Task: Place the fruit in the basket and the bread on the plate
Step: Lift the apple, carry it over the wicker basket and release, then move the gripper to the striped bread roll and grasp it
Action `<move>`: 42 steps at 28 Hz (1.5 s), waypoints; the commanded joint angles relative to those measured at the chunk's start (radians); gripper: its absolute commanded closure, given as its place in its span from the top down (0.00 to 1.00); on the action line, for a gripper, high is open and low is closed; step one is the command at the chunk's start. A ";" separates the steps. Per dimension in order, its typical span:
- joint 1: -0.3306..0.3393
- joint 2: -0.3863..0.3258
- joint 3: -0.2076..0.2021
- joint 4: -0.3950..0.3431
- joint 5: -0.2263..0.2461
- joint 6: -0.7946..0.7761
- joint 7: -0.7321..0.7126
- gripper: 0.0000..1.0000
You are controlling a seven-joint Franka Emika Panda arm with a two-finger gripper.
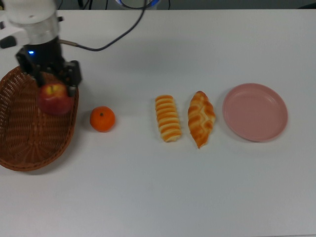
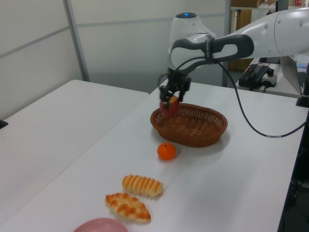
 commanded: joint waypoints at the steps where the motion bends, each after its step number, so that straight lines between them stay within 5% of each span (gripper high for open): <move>1: -0.040 0.116 -0.001 0.021 -0.052 0.128 -0.060 0.20; 14: -0.063 0.201 -0.021 0.019 -0.078 0.254 -0.061 0.34; 16: -0.062 0.201 -0.021 0.018 -0.078 0.254 -0.061 0.54; 18: -0.059 0.201 -0.021 0.018 -0.082 0.253 -0.061 1.00; 23: -0.046 0.190 -0.010 0.018 -0.075 0.245 -0.057 1.00; 34: 0.245 0.141 -0.008 0.021 -0.057 0.107 0.152 1.00; 42: 0.372 0.153 -0.010 0.013 -0.071 0.061 0.221 1.00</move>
